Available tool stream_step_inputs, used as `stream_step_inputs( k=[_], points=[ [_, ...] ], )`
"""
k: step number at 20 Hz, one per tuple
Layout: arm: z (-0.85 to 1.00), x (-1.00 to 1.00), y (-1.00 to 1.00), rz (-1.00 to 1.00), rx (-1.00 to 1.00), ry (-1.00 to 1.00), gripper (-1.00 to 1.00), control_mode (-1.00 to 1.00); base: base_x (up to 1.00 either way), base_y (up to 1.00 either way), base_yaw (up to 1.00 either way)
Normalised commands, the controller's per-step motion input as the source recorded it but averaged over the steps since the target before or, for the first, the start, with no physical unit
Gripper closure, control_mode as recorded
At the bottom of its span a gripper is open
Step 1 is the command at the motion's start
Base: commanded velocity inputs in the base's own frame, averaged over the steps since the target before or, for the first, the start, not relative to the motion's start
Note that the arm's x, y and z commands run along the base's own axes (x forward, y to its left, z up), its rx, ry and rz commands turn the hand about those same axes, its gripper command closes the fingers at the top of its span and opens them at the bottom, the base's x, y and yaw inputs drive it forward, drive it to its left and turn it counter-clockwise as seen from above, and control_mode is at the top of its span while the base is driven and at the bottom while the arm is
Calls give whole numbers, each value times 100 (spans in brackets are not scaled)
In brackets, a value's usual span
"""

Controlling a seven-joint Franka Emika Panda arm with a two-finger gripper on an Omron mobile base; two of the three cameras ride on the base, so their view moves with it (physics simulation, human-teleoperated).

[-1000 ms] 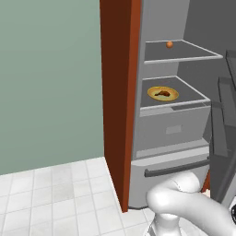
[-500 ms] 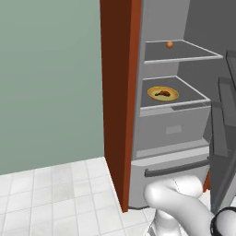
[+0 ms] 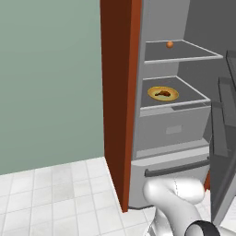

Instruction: Retrieve the chicken drumstick from the fridge and place it on the saucepan with marinade on the stove.

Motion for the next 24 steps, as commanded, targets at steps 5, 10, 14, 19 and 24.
stream_step_inputs(
  k=[5, 10, 14, 19, 24],
  points=[
    [0, -20, 100, -20, -57, -2, 100, -100, 0, 0, 0],
    [-7, 53, 100, -24, -45, 1, 100, -100, 0, 0, 0],
    [-3, 100, 100, -33, -22, -5, 100, -100, 0, 0, 0],
    [-4, 100, 91, -38, -17, -3, 100, -100, 0, 0, 0],
    [-7, 88, 11, -17, -7, 2, 100, -100, 0, 0, 0]
  ],
)
